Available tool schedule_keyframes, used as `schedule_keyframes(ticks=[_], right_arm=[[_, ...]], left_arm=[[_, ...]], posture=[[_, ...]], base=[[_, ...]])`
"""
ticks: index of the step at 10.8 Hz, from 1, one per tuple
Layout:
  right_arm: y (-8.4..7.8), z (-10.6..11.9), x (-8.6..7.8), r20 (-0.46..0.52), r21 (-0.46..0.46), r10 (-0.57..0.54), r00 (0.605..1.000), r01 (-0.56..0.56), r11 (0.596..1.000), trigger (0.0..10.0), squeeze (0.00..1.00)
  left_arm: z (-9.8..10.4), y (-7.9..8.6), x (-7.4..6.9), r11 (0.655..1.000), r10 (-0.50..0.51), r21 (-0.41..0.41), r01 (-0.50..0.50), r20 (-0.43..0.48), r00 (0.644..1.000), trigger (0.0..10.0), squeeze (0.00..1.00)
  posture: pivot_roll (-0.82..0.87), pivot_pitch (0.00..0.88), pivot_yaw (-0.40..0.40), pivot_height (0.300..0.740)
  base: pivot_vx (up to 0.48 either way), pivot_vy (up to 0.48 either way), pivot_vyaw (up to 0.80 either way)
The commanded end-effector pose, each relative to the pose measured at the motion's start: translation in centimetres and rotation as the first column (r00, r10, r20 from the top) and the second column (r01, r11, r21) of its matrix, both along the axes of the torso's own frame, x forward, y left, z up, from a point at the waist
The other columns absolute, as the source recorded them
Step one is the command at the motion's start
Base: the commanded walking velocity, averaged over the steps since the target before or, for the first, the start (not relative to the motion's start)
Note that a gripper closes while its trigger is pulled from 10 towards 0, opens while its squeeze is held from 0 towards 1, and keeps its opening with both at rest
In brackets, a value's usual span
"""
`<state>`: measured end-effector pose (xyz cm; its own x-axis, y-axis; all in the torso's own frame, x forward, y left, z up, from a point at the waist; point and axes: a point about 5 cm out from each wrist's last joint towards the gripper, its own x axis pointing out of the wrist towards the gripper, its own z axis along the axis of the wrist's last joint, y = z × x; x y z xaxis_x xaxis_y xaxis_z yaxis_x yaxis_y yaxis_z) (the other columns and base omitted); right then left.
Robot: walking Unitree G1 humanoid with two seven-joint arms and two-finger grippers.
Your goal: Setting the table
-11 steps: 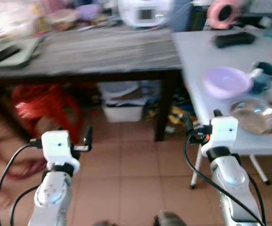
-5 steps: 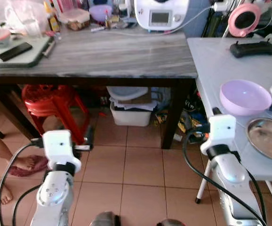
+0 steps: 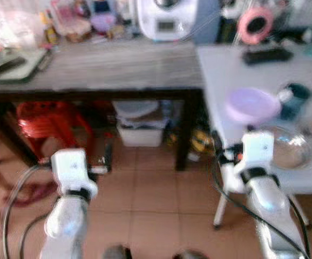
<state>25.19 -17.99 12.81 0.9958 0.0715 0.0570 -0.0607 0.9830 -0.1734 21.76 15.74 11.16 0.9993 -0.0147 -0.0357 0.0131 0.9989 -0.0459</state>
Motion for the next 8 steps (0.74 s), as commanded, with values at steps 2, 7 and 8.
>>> schedule_keyframes(ticks=[2,7,8], right_arm=[[0.35,0.21,0.09,0.009,0.001,0.02,1.0,-0.02,1.0,10.0,0.0],[0.43,0.67,0.62,0.031,-0.017,0.021,0.999,-0.021,1.0,10.0,0.0],[0.3,0.67,0.74,0.029,-0.023,0.015,0.999,-0.014,1.0,10.0,0.0]], left_arm=[[0.2,0.53,0.02,1.0,0.015,0.008,-0.015,0.0,1.0,10.0,0.0],[0.3,0.34,0.23,1.0,0.01,0.023,-0.01,0.004,1.0,10.0,0.0],[0.24,0.37,0.23,1.0,0.022,0.007,-0.022,0.006,1.0,10.0,0.0]], posture=[[0.02,0.058,0.044,0.74],[0.02,0.056,0.046,0.74],[0.02,0.056,0.048,0.74]], base=[[0.0,-0.48,0.0],[0.0,-0.458,0.0],[0.0,0.0,0.0]])
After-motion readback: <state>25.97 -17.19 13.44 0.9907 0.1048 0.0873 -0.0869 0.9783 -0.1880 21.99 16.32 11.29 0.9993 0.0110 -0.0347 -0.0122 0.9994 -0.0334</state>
